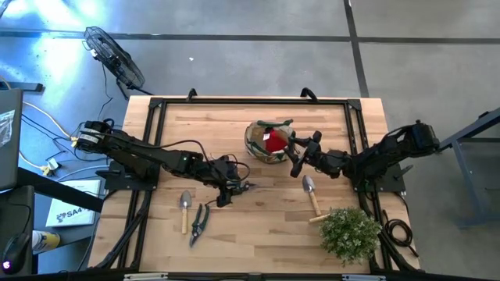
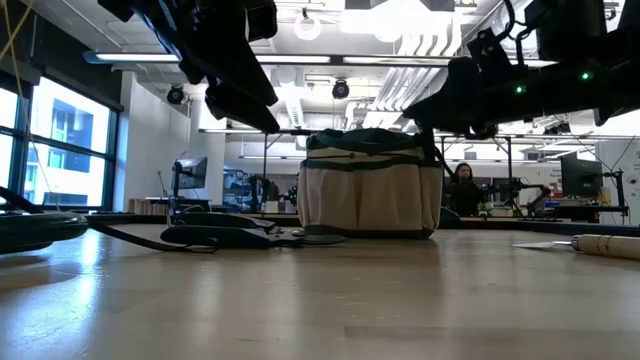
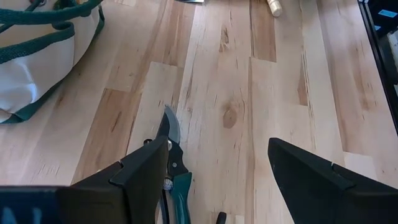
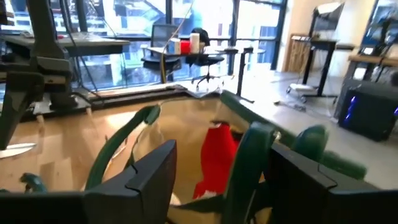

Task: Pick & Place Garden tools in Gardening bag
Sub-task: Put the top right green shear scissors into the light brown gardening bag, then put the brown hand rake into the light brown gardening bag

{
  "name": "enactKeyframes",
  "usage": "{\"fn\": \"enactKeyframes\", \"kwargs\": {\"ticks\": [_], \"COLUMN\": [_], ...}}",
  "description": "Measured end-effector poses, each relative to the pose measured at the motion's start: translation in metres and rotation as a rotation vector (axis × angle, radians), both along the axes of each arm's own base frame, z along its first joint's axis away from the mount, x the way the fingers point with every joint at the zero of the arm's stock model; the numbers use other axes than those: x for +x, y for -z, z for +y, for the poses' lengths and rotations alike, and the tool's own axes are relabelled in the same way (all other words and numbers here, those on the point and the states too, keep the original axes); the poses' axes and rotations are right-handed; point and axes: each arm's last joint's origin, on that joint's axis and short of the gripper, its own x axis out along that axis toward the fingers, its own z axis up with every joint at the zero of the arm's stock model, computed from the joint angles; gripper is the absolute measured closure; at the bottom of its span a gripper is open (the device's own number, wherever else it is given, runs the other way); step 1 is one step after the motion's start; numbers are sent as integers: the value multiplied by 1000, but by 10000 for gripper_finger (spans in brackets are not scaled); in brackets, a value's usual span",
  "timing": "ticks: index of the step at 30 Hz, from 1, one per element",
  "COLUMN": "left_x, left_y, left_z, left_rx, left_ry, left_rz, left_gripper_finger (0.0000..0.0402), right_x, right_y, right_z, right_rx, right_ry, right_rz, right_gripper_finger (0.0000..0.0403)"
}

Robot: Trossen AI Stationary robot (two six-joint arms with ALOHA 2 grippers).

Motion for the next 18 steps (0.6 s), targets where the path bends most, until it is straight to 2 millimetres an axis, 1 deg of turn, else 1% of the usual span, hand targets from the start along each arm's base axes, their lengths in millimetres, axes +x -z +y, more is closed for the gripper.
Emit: {"fn": "enactKeyframes", "kwargs": {"ticks": [9,18], "left_x": [0,0], "left_y": [0,0], "left_z": [0,0], "left_rx": [7,8], "left_ry": [3,3], "left_rz": [-1,-1], "left_gripper_finger": [130,130], "right_x": [-1,-3], "right_y": [-9,-20], "right_z": [7,9], "right_rx": [-105,-208], "right_ry": [8,17], "right_rz": [-24,-73], "right_gripper_finger": [180,180]}}
